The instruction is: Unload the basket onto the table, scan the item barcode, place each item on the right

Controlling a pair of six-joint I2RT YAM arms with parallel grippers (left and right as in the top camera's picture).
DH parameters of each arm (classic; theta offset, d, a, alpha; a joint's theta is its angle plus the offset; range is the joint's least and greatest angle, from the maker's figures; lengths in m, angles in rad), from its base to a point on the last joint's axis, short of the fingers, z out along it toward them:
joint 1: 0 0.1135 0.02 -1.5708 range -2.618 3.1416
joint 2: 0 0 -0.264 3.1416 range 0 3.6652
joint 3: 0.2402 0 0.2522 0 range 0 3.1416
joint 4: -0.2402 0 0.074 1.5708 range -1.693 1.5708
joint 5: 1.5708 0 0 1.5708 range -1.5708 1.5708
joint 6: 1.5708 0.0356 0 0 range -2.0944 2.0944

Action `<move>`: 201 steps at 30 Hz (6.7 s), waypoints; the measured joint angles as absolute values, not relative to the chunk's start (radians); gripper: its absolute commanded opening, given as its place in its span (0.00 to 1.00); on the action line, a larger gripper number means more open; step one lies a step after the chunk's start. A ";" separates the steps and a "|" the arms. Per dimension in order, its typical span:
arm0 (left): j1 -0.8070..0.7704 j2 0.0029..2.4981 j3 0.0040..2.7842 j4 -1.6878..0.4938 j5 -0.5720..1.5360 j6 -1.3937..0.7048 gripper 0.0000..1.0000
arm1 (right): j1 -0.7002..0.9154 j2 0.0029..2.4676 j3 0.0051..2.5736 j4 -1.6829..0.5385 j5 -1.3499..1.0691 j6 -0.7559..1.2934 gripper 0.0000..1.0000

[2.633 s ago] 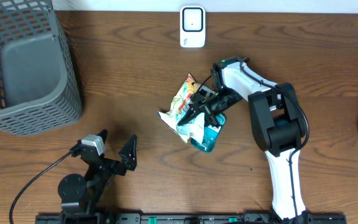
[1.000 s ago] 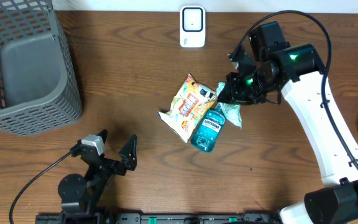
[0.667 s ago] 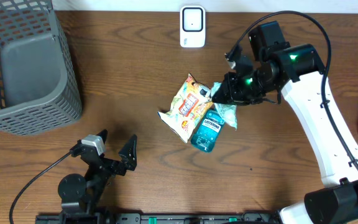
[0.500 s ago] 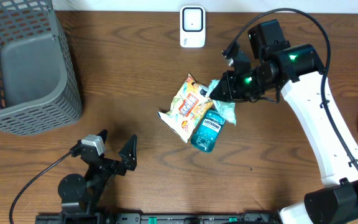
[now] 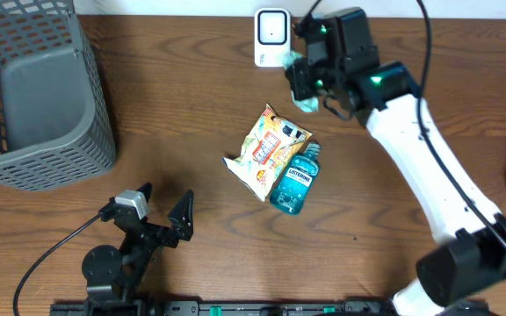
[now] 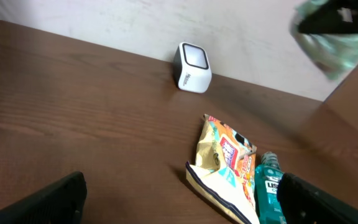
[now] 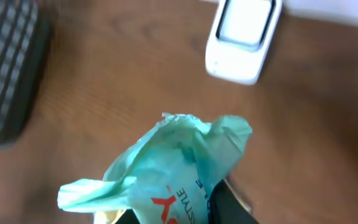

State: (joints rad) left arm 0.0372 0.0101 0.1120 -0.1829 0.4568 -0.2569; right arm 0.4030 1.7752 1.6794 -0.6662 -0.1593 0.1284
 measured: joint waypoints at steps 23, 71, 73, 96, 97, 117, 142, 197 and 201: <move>0.037 0.010 0.112 -0.184 0.456 -0.257 0.98 | 0.403 2.206 1.791 0.088 0.106 -0.008 0.01; 0.037 0.010 0.112 -0.184 0.457 -0.257 0.98 | -0.066 2.490 2.473 -1.156 0.662 0.196 0.01; 0.037 0.010 0.112 -0.183 0.457 -0.257 0.98 | -0.145 2.490 2.399 -1.152 0.651 0.215 0.01; 0.037 0.010 0.112 -0.183 0.457 -0.257 0.98 | -0.585 2.462 2.109 -1.152 0.469 0.297 0.99; 0.037 0.010 0.112 -0.183 0.457 -0.257 0.98 | -0.582 2.448 2.116 -1.154 0.441 0.297 0.99; 0.037 0.010 0.112 -0.183 0.456 -0.257 0.98 | -0.146 1.772 2.198 -1.203 0.091 0.441 0.99; 0.037 0.010 0.112 -0.183 0.457 -0.257 0.98 | 0.037 2.308 2.157 -1.288 0.493 0.442 0.01; 0.037 0.010 0.112 -0.183 0.457 -0.257 0.98 | -0.400 2.378 2.127 -1.017 0.161 0.589 0.01; 0.037 0.010 0.112 -0.183 0.457 -0.257 0.98 | -0.380 2.378 2.059 -0.965 0.181 0.591 0.01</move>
